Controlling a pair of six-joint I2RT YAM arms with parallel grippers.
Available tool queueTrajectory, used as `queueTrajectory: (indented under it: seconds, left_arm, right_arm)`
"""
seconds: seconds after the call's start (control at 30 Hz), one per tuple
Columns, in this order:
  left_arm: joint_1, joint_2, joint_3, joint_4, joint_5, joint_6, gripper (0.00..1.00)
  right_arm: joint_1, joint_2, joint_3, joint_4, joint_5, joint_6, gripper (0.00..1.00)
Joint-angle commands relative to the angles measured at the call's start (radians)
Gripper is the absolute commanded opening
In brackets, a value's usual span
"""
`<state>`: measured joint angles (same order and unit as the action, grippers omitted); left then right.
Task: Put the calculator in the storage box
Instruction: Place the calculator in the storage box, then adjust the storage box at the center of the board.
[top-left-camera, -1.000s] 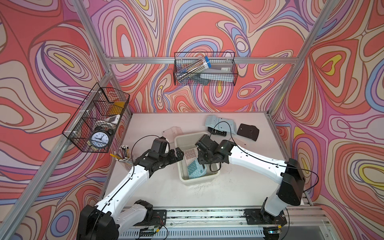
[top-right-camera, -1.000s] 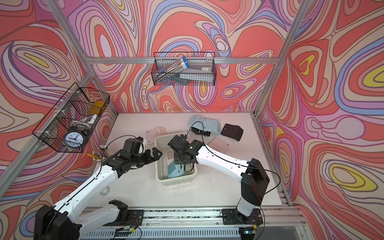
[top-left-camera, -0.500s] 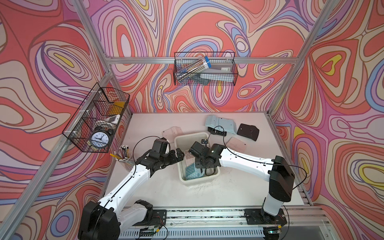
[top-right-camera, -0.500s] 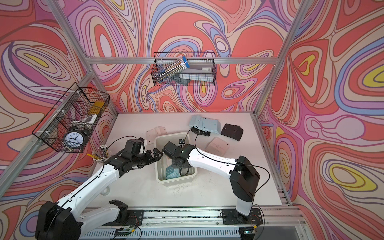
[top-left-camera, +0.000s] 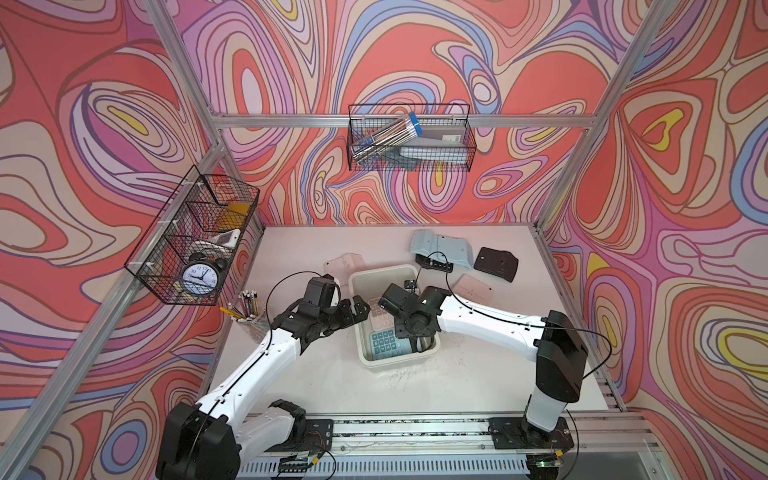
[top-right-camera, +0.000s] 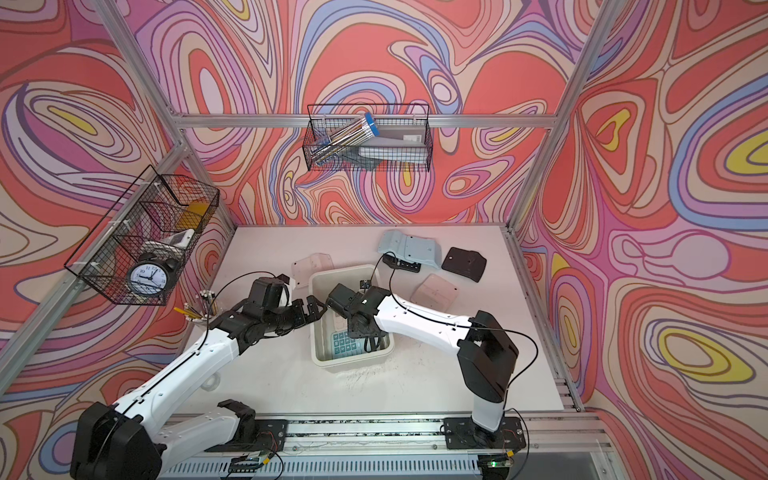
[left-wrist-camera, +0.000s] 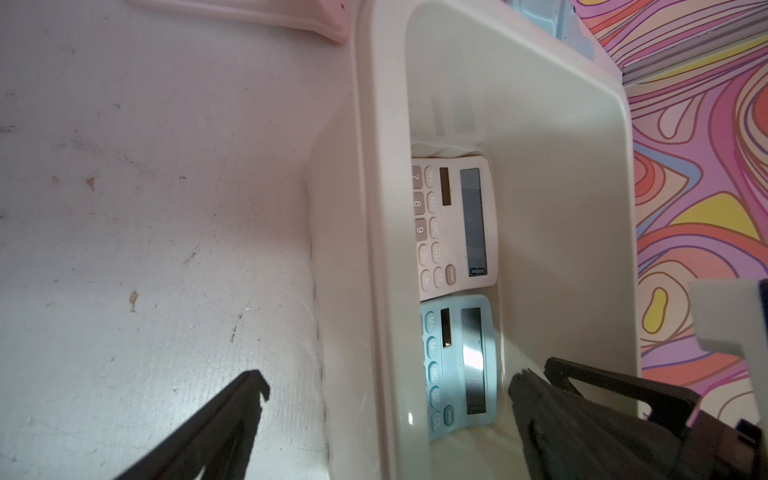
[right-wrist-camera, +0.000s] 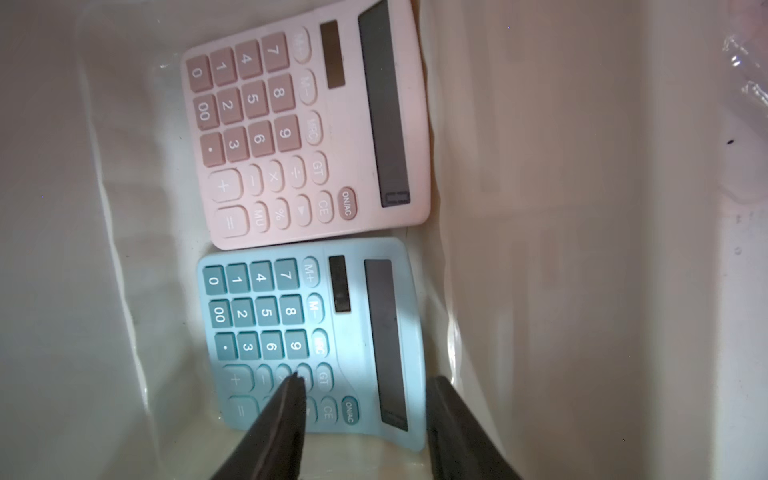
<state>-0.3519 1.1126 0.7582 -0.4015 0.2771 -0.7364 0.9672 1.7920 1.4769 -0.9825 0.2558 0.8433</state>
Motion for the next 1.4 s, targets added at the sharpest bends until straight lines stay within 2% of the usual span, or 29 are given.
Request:
queueTrajectory:
  seconds: [0.0,0.17,0.33,0.47,0.83,1.0,1.07,1.23,1.37]
  left_arm:
    - [0.008,0.012,0.037,-0.016,-0.001,0.022,0.99]
    - [0.009,0.029,0.047,-0.011,0.02,0.023,0.99]
    - [0.007,0.075,0.059,0.028,0.105,0.018,0.99]
    - [0.002,0.115,0.065,0.074,0.149,-0.001,0.98]
    - [-0.071,0.269,0.178,0.116,0.181,0.01,0.98]
    - [-0.077,0.329,0.275,0.025,0.183,0.094,0.99]
    - [-0.075,0.334,0.318,-0.04,0.144,0.139,0.99]
    - [-0.036,0.284,0.367,-0.148,-0.064,0.179,0.99]
    - [-0.019,0.311,0.468,-0.202,-0.229,0.212,0.99]
  right_arm:
    - [-0.027,-0.014,0.047,0.007,-0.019,-0.088,0.54]
    - [-0.06,-0.094,0.05,0.059,-0.058,-0.164,0.69]
    - [-0.119,-0.159,0.008,0.094,-0.092,-0.212,0.77]
    - [-0.172,-0.234,-0.054,0.145,-0.134,-0.228,0.88]
    - [-0.286,-0.34,-0.199,0.189,-0.154,-0.249,0.95]
    - [-0.337,-0.379,-0.252,0.227,-0.18,-0.263,0.96]
    - [-0.369,-0.385,-0.256,0.232,-0.211,-0.276,0.96]
    - [-0.421,-0.394,-0.225,0.222,-0.252,-0.307,0.96]
    - [-0.433,-0.406,-0.211,0.227,-0.257,-0.319,0.97]
